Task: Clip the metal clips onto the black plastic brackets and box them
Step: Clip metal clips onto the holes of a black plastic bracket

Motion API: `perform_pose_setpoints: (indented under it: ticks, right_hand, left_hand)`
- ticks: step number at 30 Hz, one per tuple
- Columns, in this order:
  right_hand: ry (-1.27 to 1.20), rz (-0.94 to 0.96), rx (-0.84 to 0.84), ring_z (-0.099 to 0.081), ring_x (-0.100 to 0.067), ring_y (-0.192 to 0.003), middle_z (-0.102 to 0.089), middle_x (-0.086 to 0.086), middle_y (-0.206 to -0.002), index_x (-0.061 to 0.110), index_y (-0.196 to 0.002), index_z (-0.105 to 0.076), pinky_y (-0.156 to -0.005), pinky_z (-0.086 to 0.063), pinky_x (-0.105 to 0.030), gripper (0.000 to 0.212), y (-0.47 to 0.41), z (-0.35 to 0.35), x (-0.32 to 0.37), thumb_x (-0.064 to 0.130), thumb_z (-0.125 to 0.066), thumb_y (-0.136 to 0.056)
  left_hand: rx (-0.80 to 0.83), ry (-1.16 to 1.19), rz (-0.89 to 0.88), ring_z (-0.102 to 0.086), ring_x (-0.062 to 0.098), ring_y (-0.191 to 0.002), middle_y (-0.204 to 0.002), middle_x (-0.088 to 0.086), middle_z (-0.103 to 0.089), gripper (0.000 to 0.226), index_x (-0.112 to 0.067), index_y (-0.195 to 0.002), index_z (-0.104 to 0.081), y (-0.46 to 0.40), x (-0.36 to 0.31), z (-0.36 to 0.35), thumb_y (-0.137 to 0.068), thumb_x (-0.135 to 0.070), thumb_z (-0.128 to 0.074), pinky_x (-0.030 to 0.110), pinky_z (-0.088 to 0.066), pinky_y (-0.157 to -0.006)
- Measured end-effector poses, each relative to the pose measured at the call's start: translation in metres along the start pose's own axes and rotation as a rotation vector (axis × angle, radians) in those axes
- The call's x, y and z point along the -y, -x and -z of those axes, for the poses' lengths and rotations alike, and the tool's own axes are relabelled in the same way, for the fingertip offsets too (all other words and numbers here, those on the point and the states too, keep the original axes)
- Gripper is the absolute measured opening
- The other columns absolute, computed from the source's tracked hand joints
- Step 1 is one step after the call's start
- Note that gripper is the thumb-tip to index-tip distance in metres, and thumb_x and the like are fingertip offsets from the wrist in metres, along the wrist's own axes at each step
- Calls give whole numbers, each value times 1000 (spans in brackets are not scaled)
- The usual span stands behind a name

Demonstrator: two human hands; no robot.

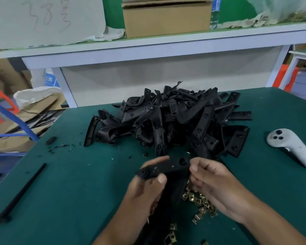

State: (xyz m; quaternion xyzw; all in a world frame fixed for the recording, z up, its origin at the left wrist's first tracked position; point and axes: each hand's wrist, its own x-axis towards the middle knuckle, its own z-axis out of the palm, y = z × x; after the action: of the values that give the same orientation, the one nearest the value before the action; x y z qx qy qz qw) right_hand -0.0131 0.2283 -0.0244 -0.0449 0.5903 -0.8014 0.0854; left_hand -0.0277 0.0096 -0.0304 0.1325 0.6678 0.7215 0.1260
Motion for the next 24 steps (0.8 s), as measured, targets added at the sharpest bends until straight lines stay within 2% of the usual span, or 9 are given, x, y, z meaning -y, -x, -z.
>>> perform_pose_setpoints:
  ticks: [1, 2, 4, 6, 8, 12, 17, 20, 24]
  right_hand:
    - [7, -12, 24, -46, -7, -62, -51, 8, -65, 23, -74, -73, -65, -48, -21, 20, 0, -1, -1, 39, -81, -85]
    - [-1, -17, 34, -47, -8, -62, -52, 7, -66, 21, -78, -75, -65, -49, -22, 22, 0, -3, -1, 41, -83, -82]
    - [-45, 6, 6, -52, -7, -62, -56, 6, -67, 20, -92, -79, -64, -50, -22, 34, 0, -2, 1, 43, -91, -70]
    - [-101, 57, -66, -55, -7, -61, -58, 4, -67, 22, -91, -78, -61, -51, -19, 32, -2, 0, 3, 37, -92, -66]
    - [-126, 92, -130, -58, -4, -61, -61, 6, -66, 24, -80, -78, -59, -51, -17, 16, -3, 2, 7, 33, -83, -68]
    - [-93, 64, -141, -65, -2, -74, -71, 5, -80, 24, -97, -82, -69, -56, -18, 28, -3, 3, 9, 33, -76, -72]
    - [-31, 31, -65, -68, -6, -89, -72, 2, -93, 25, -109, -78, -77, -55, -19, 27, -3, 1, 6, 22, -69, -85]
    - [-20, 25, -59, -69, -7, -89, -73, 1, -93, 25, -98, -78, -75, -55, -19, 18, -2, 1, 4, 22, -73, -81]
    - [98, 52, -42, -64, -4, -81, -68, 5, -85, 25, -97, -77, -69, -52, -17, 12, -2, 2, 3, 29, -68, -89]
  left_hand:
    - [-19, 84, -26, -64, 36, -118, -125, 19, -67, 60, -26, -130, -65, 5, 5, -12, -83, -61, -75, 47, -53, -103]
    - [-69, 23, -95, -66, 37, -109, -115, 19, -70, 56, -23, -123, -69, 2, 7, -2, -83, -62, -73, 46, -55, -95]
    - [-75, -17, -128, -56, 36, -82, -88, 17, -61, 64, -11, -106, -73, 5, 13, -10, -77, -69, -74, 49, -47, -76]
    - [-85, -26, -139, -49, 25, -80, -84, 7, -54, 77, 2, -99, -67, 6, 21, -13, -75, -71, -74, 39, -40, -76]
    - [-54, -85, -162, -59, 15, -75, -77, -4, -63, 48, -21, -88, -76, 6, 15, -13, -77, -68, -71, 26, -46, -73]
    - [4, -114, -132, -68, 5, -76, -79, -13, -73, 29, -38, -97, -78, 8, 16, -23, -80, -61, -70, 20, -51, -66]
    - [46, -95, -117, -70, 16, -86, -91, -3, -74, 44, -38, -102, -78, 9, 20, -28, -78, -73, -69, 31, -56, -76]
    - [102, -81, -113, -74, 10, -98, -102, -9, -78, 30, -41, -107, -76, 10, 16, -30, -86, -60, -68, 19, -56, -79]
    - [131, -21, -114, -73, 3, -93, -98, -12, -78, 13, -35, -104, -78, 10, 15, -31, -94, -35, -69, 13, -54, -75]
